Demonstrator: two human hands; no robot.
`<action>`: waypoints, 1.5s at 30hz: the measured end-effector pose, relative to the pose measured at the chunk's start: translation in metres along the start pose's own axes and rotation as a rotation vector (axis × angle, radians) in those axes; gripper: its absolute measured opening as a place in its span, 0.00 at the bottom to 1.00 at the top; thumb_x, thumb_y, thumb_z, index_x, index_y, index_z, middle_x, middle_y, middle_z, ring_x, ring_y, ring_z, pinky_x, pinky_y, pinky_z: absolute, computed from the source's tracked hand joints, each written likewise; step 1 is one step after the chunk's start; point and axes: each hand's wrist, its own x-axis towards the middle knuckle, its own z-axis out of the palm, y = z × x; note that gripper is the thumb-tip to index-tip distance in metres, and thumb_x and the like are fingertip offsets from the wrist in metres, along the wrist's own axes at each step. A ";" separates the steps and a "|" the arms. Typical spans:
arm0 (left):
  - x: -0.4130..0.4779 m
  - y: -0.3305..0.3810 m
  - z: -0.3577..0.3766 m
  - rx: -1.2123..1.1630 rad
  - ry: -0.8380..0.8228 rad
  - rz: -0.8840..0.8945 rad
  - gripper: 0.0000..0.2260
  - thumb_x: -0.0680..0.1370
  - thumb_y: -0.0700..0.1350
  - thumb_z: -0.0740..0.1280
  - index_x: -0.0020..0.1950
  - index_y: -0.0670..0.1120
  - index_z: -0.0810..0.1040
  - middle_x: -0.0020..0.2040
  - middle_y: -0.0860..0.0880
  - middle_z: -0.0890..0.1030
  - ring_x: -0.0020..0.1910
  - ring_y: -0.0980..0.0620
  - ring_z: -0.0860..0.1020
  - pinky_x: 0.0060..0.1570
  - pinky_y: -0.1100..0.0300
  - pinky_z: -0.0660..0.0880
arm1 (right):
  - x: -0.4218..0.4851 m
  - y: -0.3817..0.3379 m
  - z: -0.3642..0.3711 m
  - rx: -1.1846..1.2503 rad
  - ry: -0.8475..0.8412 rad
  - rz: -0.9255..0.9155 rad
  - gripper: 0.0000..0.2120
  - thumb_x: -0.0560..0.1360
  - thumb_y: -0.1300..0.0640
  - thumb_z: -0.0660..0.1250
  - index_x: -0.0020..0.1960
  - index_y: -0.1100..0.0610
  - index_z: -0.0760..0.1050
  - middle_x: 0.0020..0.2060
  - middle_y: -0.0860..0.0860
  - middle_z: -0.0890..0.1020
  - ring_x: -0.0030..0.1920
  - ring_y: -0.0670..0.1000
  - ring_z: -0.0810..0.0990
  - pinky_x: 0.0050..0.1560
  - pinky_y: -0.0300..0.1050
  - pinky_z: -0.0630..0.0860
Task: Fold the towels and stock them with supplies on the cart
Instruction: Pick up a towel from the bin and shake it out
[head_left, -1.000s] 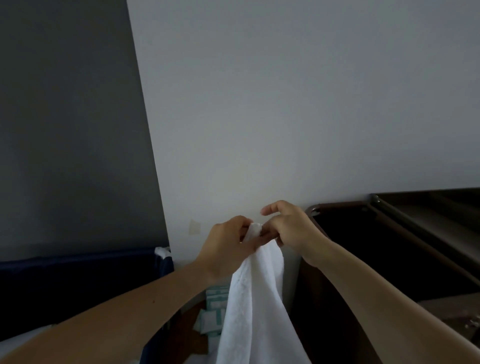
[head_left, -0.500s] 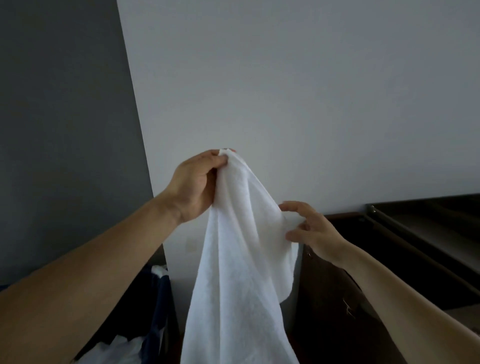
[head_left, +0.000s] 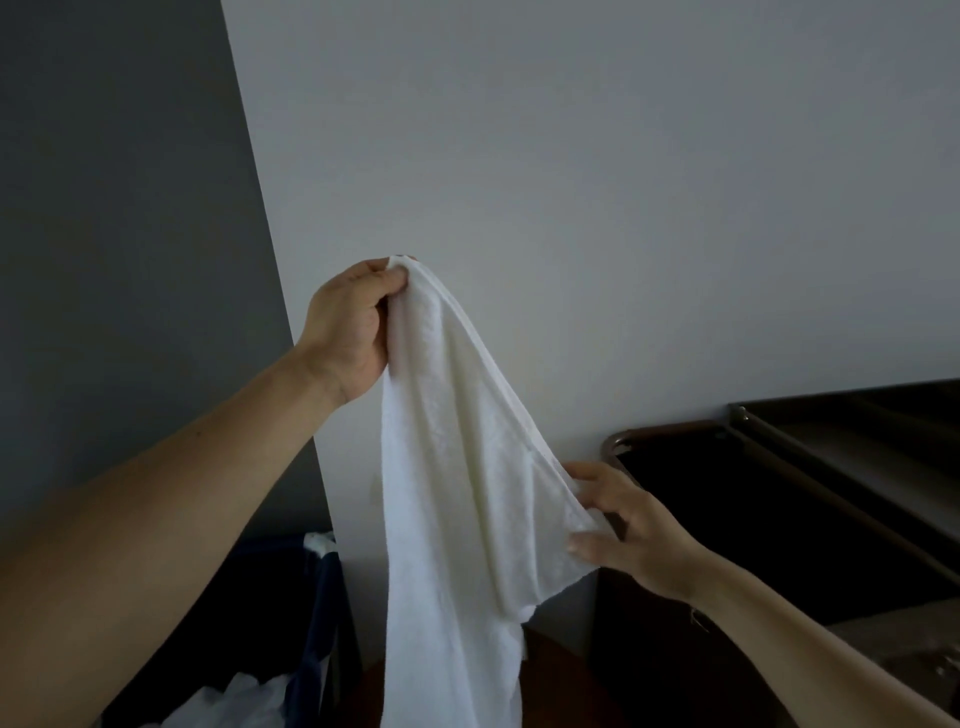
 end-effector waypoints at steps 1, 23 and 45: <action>0.002 0.001 -0.003 0.004 0.001 0.008 0.08 0.81 0.36 0.62 0.55 0.38 0.79 0.49 0.46 0.84 0.52 0.50 0.82 0.55 0.55 0.79 | -0.002 0.004 0.003 -0.012 0.008 -0.006 0.21 0.73 0.55 0.75 0.64 0.50 0.75 0.64 0.37 0.70 0.62 0.37 0.74 0.55 0.34 0.78; -0.013 -0.025 -0.195 0.995 0.198 0.091 0.10 0.85 0.46 0.57 0.59 0.46 0.77 0.49 0.49 0.80 0.49 0.48 0.79 0.53 0.45 0.78 | 0.091 -0.117 -0.062 -0.606 0.223 -0.137 0.17 0.73 0.48 0.73 0.34 0.59 0.73 0.23 0.44 0.71 0.25 0.44 0.69 0.27 0.34 0.66; -0.014 -0.017 -0.195 0.546 -0.267 -0.163 0.07 0.75 0.31 0.68 0.47 0.43 0.81 0.39 0.54 0.86 0.39 0.57 0.84 0.38 0.65 0.81 | 0.071 -0.101 -0.031 0.107 0.470 0.173 0.04 0.81 0.53 0.66 0.50 0.54 0.73 0.43 0.63 0.83 0.35 0.65 0.85 0.27 0.46 0.78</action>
